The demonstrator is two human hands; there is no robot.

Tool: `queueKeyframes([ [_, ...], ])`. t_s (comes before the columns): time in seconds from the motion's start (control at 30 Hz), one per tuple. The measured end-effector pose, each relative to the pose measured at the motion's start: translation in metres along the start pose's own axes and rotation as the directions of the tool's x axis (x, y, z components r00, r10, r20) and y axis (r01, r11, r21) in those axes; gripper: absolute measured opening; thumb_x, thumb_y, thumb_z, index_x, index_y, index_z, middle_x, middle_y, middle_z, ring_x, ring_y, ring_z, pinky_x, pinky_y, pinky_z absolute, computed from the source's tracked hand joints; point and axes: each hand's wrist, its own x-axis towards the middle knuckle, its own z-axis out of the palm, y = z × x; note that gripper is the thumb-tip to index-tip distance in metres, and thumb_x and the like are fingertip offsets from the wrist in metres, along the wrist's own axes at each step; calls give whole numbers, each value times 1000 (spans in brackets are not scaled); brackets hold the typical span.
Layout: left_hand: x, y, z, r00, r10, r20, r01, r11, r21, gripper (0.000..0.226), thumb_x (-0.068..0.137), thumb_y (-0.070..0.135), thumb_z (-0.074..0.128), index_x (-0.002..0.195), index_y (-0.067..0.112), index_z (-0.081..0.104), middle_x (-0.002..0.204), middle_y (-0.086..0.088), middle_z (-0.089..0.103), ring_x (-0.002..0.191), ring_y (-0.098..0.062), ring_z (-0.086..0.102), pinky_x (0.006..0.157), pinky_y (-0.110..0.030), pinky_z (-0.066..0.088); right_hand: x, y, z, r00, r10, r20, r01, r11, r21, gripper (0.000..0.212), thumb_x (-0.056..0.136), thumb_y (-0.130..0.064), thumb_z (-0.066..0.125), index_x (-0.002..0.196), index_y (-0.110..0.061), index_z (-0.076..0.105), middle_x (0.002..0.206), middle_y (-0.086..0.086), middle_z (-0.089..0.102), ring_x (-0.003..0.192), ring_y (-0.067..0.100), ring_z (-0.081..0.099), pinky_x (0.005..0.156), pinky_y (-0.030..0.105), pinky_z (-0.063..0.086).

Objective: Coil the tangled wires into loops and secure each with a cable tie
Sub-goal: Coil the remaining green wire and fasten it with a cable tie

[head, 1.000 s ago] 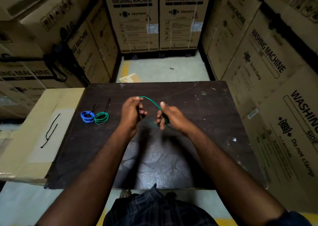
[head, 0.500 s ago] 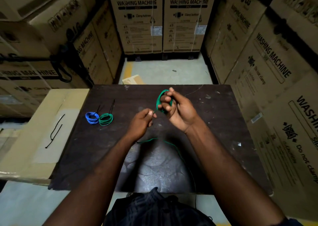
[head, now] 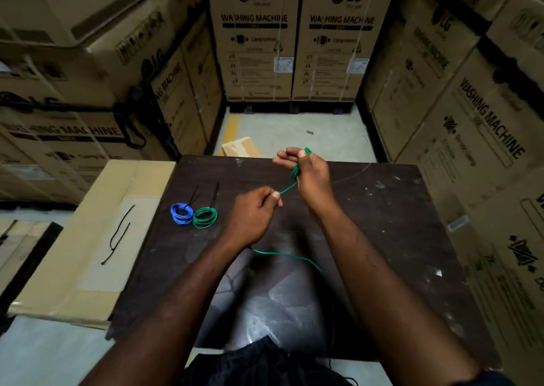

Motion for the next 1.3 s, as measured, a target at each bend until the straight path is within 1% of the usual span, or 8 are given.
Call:
queueKeyframes([
  [0.2,8,-7,-48,1000,-2,30,3,1000,-28,26,94,28,55,70,25,66,48,13,53,49,1,47,55,-22,37,2,13,31,989,-116,87,142,903,-407,27,102,-15,35,102,-1,58,97,15,68,87,22,71,83,35,54],
  [0.33,18,-12,-81,979,-1,204,-3,1000,18,26,95,27,55,73,27,68,51,5,55,46,1,46,51,-17,34,3,21,42,914,-229,336,404,605,-686,30,100,-25,37,97,-8,61,92,9,66,86,23,64,80,40,50],
  [0.57,42,-39,-142,986,-17,166,-10,987,163,23,90,41,58,74,31,69,69,6,66,69,-10,60,73,-35,48,1,17,68,828,-159,537,530,534,-659,32,101,-23,36,88,-6,59,82,7,60,77,21,56,74,34,43],
  [0.73,59,-63,-178,1000,-8,-15,10,984,176,20,83,42,69,73,25,72,73,3,70,73,-13,63,68,-31,46,-8,28,88,807,-6,590,441,670,-597,37,102,-24,37,78,-10,62,72,-2,61,60,0,55,64,21,42],
  [0.9,77,-91,-176,990,-48,-129,64,990,123,21,81,44,68,63,34,65,69,5,68,68,-11,59,61,-27,40,-21,42,120,880,116,461,76,923,-378,39,98,-33,38,73,-10,58,64,16,60,45,26,52,50,35,42],
  [1.1,75,-130,-149,992,-127,-23,126,991,-40,26,91,34,61,67,23,65,69,10,66,69,-3,56,65,-25,39,-20,32,144,911,124,393,-102,992,-77,37,94,-30,36,73,-3,53,55,3,60,40,23,54,50,31,44],
  [1.2,67,-144,-131,986,-159,48,163,983,-86,38,88,47,56,63,19,60,55,10,58,57,-1,48,61,-29,37,-18,30,148,935,98,341,-125,990,59,37,98,-26,34,77,-1,52,59,6,63,48,24,61,55,32,50],
  [1.3,59,-153,-111,985,-141,96,152,982,-115,42,80,57,46,84,23,71,73,7,68,73,-10,62,73,-33,50,-16,27,148,954,85,286,-142,972,185,36,101,-24,32,84,-2,54,72,8,68,65,24,67,68,32,54],
])
